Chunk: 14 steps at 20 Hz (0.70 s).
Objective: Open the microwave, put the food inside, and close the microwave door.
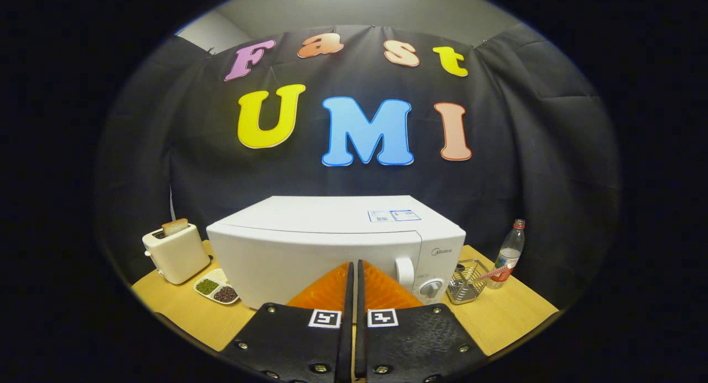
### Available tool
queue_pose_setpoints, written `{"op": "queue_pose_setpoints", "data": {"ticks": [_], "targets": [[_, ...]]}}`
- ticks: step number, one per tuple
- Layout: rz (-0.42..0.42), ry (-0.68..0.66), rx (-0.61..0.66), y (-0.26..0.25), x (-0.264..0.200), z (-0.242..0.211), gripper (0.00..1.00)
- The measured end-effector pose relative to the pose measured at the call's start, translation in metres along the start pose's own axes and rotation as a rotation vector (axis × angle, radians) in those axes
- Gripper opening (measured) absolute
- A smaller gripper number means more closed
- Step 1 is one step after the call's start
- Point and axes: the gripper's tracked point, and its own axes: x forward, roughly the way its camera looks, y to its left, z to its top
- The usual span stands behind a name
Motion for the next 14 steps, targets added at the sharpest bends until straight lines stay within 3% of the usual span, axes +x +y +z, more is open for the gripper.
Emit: {"op": "queue_pose_setpoints", "data": {"ticks": [14], "targets": [[-0.028,-0.082,0.009,-0.014,-0.142,0.037,0.03]]}}
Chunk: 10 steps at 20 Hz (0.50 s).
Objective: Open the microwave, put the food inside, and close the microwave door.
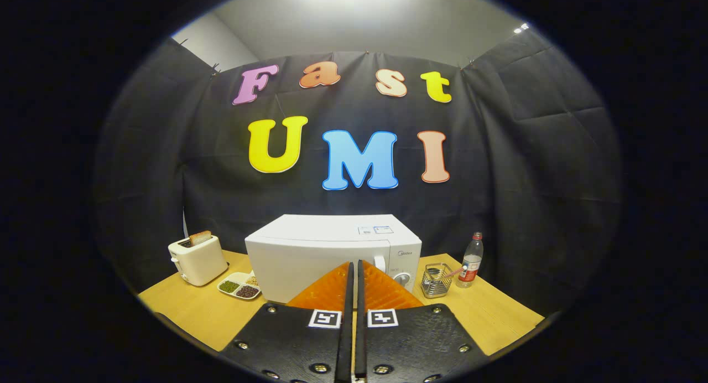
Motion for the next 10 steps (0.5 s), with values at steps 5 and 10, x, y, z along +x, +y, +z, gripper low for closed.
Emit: {"op": "queue_pose_setpoints", "data": {"ticks": [5,10], "targets": [[0.004,-0.009,-0.001,0.000,-0.048,0.004,0.03],[0.024,-0.009,0.030,0.004,-0.086,0.002,0.21]]}}
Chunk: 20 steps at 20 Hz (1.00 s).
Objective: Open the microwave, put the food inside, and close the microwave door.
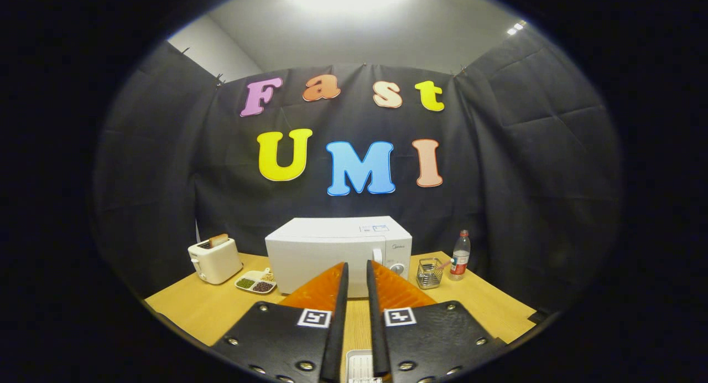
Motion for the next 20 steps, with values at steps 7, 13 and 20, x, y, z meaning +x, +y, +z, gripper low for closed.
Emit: {"op": "queue_pose_setpoints", "data": {"ticks": [7,13,20], "targets": [[0.035,-0.015,0.004,0.008,-0.029,-0.002,0.99],[0.039,-0.051,0.013,0.010,-0.036,0.014,0.99],[0.061,-0.052,-0.013,0.017,-0.036,0.018,0.99]]}}
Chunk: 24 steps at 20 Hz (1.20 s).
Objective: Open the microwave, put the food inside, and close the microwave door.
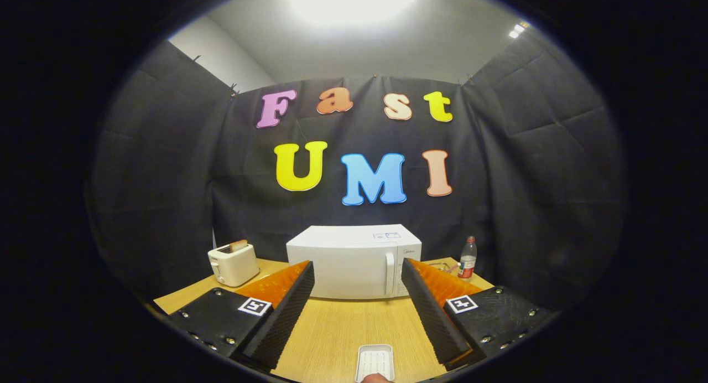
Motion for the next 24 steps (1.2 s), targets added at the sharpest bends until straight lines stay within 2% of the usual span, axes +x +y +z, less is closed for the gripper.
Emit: {"op": "queue_pose_setpoints", "data": {"ticks": [24], "targets": [[0.061,-0.064,0.018,0.020,0.012,0.022,0.99]]}}
